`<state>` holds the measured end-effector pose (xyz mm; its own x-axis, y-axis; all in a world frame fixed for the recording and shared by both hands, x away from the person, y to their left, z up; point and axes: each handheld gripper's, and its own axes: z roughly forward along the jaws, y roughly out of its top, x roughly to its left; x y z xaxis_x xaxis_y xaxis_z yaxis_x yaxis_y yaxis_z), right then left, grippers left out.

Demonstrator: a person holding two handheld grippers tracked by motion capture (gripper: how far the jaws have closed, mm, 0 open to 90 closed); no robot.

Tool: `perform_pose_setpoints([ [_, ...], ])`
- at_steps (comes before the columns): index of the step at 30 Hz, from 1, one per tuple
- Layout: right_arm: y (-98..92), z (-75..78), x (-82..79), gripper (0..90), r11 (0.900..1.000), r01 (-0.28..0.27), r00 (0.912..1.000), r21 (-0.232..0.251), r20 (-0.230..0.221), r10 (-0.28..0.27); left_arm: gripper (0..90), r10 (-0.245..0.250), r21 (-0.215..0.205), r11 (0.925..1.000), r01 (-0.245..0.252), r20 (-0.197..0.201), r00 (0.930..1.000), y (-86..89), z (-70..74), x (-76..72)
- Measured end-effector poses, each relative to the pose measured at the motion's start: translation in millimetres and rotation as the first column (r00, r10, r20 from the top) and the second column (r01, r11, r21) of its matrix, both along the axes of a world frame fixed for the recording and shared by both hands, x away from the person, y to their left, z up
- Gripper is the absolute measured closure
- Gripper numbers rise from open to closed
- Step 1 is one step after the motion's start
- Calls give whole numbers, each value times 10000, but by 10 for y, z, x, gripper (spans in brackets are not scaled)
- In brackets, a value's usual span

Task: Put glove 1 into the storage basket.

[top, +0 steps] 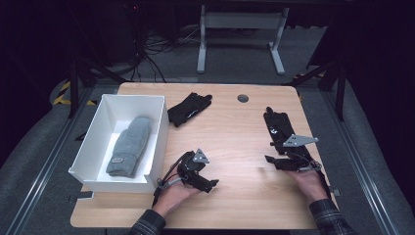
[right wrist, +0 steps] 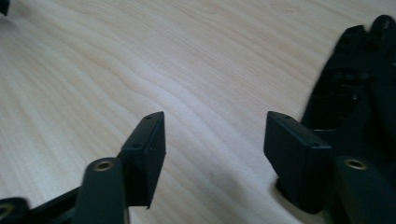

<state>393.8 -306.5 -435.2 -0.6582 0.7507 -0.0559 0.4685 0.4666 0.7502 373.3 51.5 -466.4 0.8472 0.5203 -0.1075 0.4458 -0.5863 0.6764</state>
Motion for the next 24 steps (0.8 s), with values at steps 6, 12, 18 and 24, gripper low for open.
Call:
perform_pose_setpoints([
  [6,-80,57,136,558,9992,391,9990,-101,211,-389,0,-121,-202,9997,119,-94,9999,80,-63,8],
  [12,-178,101,247,811,9970,751,9965,-173,374,-744,0,-227,130,9997,220,565,9981,92,-105,-40],
  [18,-295,128,317,900,9929,1177,9925,-173,362,-1170,0,-237,400,9990,205,799,9965,75,-109,-61],
  [24,-450,57,348,900,9888,1445,9895,-385,-4,-1446,1,-215,382,9991,185,793,9966,76,-109,-62],
])
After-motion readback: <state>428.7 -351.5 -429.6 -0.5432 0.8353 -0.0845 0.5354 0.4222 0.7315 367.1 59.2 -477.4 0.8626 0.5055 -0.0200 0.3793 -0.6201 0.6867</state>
